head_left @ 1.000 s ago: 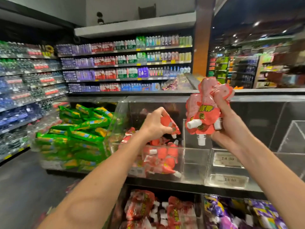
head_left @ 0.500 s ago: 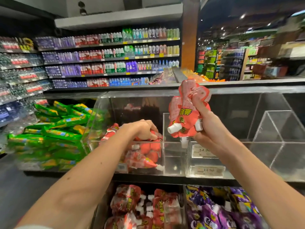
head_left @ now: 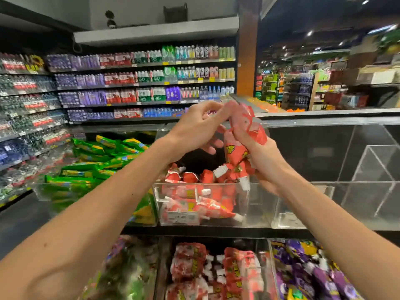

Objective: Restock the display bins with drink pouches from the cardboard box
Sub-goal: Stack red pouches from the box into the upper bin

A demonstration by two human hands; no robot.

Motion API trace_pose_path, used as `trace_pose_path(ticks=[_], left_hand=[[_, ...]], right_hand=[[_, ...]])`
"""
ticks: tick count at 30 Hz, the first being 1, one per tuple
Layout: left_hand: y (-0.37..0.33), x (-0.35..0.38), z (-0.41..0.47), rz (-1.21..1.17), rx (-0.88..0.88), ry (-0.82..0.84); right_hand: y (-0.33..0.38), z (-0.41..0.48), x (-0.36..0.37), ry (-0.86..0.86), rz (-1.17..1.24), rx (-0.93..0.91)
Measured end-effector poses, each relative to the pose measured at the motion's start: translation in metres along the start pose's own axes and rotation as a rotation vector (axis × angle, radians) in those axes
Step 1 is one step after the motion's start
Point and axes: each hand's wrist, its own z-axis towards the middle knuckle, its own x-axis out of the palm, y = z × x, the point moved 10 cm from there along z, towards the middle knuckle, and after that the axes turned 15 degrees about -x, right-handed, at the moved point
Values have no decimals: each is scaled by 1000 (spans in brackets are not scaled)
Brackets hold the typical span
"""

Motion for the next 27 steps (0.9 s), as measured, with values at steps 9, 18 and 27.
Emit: trace_pose_path(ticks=[9, 18, 27], left_hand=[[16, -19, -11, 117, 77, 108], [37, -15, 1, -110, -14, 265], [52, -75, 37, 217, 8, -182]], right_hand=[[1, 9, 41, 106, -347, -241], [-13, 18, 37, 43, -222, -189], [-31, 31, -1, -177, -83, -62]])
